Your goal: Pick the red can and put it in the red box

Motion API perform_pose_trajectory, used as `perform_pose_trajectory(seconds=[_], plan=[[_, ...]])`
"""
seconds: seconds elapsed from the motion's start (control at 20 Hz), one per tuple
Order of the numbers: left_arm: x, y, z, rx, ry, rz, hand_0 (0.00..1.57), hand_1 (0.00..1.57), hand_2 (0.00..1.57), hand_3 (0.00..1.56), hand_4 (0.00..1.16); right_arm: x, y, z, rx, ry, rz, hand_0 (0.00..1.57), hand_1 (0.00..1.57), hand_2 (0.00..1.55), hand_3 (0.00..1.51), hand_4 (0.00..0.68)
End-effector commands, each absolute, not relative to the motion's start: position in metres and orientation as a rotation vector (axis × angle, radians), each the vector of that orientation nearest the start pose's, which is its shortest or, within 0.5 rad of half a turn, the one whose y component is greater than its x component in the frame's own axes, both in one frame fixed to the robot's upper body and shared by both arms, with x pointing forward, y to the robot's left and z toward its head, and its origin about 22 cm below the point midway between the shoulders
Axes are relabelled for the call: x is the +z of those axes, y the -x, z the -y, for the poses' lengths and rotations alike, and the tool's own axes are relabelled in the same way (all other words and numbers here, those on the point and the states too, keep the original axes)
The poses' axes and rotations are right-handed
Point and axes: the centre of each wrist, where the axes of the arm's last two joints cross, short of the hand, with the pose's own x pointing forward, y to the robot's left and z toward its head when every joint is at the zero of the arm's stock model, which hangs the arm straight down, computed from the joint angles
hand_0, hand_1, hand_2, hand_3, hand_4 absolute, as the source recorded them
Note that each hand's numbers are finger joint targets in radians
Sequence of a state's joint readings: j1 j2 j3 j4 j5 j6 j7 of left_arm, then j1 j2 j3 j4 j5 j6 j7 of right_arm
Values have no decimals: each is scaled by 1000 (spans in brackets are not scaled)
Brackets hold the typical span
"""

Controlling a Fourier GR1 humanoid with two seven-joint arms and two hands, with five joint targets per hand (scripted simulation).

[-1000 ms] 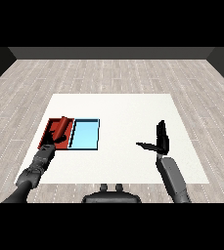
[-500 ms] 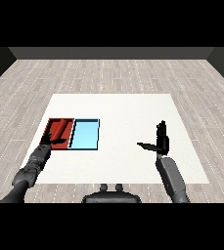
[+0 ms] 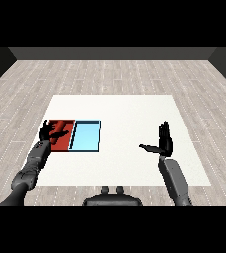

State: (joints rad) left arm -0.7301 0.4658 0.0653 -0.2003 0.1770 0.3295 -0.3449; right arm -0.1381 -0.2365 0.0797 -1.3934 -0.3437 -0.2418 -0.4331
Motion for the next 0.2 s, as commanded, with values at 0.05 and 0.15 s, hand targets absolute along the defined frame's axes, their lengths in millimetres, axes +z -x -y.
perform_pose_trajectory(seconds=[0.05, 0.15], plan=[[-12, -364, -372, 62, -511, 1578, 1107, 1107, 1166, 0, 0, 2, -269, 256, -136, 26, 1928, 0, 0, 0, 0, 0], [-34, -354, -353, 109, -391, 1671, 0, 0, 0, 0, 0, 0, -254, 260, -128, 31, 1950, 0, 0, 0, 0, 0]])
